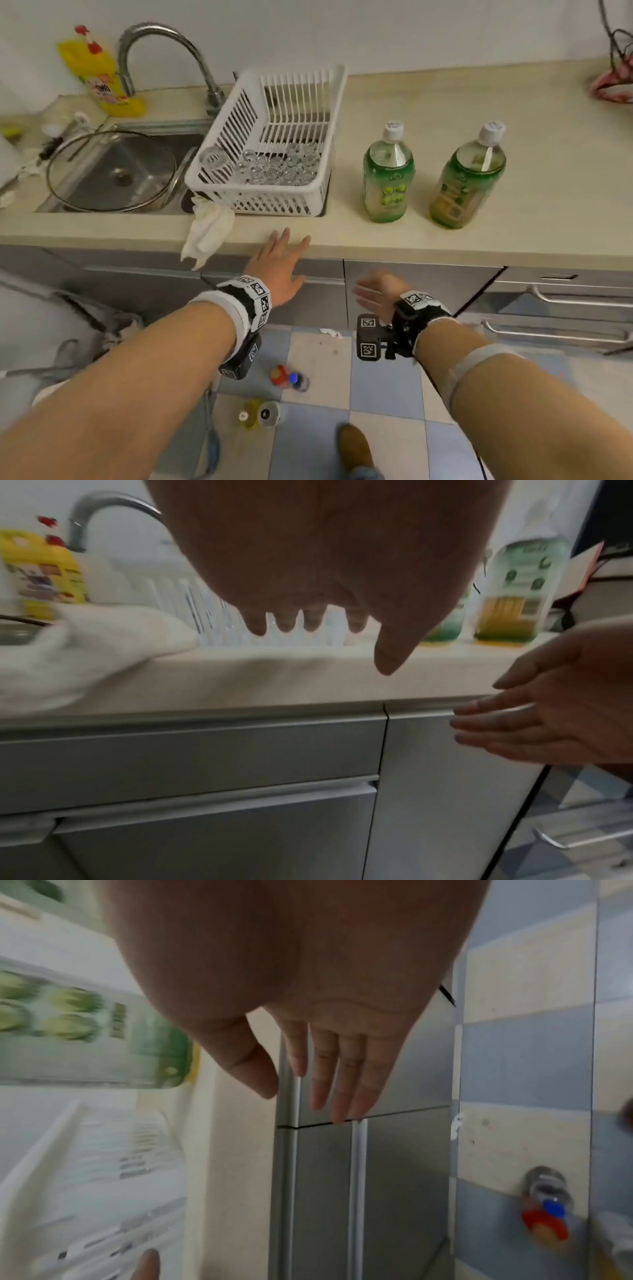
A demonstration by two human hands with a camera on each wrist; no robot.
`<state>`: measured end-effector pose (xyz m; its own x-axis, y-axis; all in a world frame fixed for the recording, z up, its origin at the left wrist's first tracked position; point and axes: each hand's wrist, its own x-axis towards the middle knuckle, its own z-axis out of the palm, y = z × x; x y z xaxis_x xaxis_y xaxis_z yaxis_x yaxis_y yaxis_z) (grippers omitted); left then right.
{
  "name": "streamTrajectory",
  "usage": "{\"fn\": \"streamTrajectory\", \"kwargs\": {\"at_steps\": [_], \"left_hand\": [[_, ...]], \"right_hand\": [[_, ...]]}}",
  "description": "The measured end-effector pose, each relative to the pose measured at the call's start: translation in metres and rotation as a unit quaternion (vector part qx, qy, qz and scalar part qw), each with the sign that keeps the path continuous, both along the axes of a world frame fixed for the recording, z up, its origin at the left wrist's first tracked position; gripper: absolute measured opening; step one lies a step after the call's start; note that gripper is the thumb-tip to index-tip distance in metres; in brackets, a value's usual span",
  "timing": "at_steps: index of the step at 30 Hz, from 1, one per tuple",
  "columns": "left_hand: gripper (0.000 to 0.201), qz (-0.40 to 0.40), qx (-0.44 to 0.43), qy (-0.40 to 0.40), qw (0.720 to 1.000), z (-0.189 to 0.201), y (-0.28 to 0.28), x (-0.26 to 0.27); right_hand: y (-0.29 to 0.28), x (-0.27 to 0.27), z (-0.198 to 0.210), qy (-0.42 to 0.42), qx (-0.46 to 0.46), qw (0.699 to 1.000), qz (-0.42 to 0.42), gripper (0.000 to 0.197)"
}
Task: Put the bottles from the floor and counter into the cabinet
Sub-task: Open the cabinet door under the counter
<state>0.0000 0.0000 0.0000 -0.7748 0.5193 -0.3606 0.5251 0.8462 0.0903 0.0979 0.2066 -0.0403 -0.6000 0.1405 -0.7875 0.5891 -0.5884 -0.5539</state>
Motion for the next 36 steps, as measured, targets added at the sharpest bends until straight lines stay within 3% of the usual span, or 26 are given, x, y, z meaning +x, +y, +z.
{"fn": "streamTrajectory", "kwargs": {"at_steps": [4,5,8,11,14,22,27,31,34,36], "left_hand": [[0.071,0.001,-0.019,0.023,1.0,-0.026,0.015,-0.013],[0.071,0.01,-0.01,0.023,1.0,-0.033,0.016,-0.012],[0.072,0.026,0.006,0.02,0.999,-0.043,0.015,-0.011],[0.075,0.03,0.007,0.012,0.999,-0.045,0.016,-0.011],[0.077,0.026,-0.006,0.002,1.0,-0.042,0.018,-0.012],[0.077,0.017,-0.019,-0.002,1.0,-0.024,0.029,0.015],[0.07,-0.115,-0.022,-0.001,0.993,-0.026,0.038,0.063],[0.064,-0.165,-0.016,-0.038,0.985,-0.021,0.05,0.106],[0.06,-0.175,-0.01,-0.059,0.983,-0.017,0.054,0.134],[0.06,-0.185,-0.006,-0.074,0.98,-0.018,0.052,0.148]], "right_hand": [[0.01,-0.043,-0.037,0.014,-0.046,0.995,-0.084,0.044],[0.01,-0.051,-0.043,0.013,-0.054,0.994,-0.099,0.043],[0.009,-0.062,-0.049,-0.003,-0.069,0.989,-0.128,0.014],[0.006,-0.061,-0.049,0.012,-0.111,0.982,-0.151,0.018],[0.003,-0.044,-0.036,0.019,-0.11,0.982,-0.155,0.021],[-0.011,0.043,-0.015,-0.031,-0.024,0.998,-0.055,0.014],[-0.015,0.126,-0.008,-0.085,0.14,0.986,-0.016,0.002],[-0.009,0.195,0.0,-0.137,0.277,0.951,0.015,0.053],[-0.003,0.236,0.003,-0.226,0.448,0.854,0.139,0.06],[0.001,0.256,0.001,-0.275,0.513,0.79,0.194,0.07]]}}
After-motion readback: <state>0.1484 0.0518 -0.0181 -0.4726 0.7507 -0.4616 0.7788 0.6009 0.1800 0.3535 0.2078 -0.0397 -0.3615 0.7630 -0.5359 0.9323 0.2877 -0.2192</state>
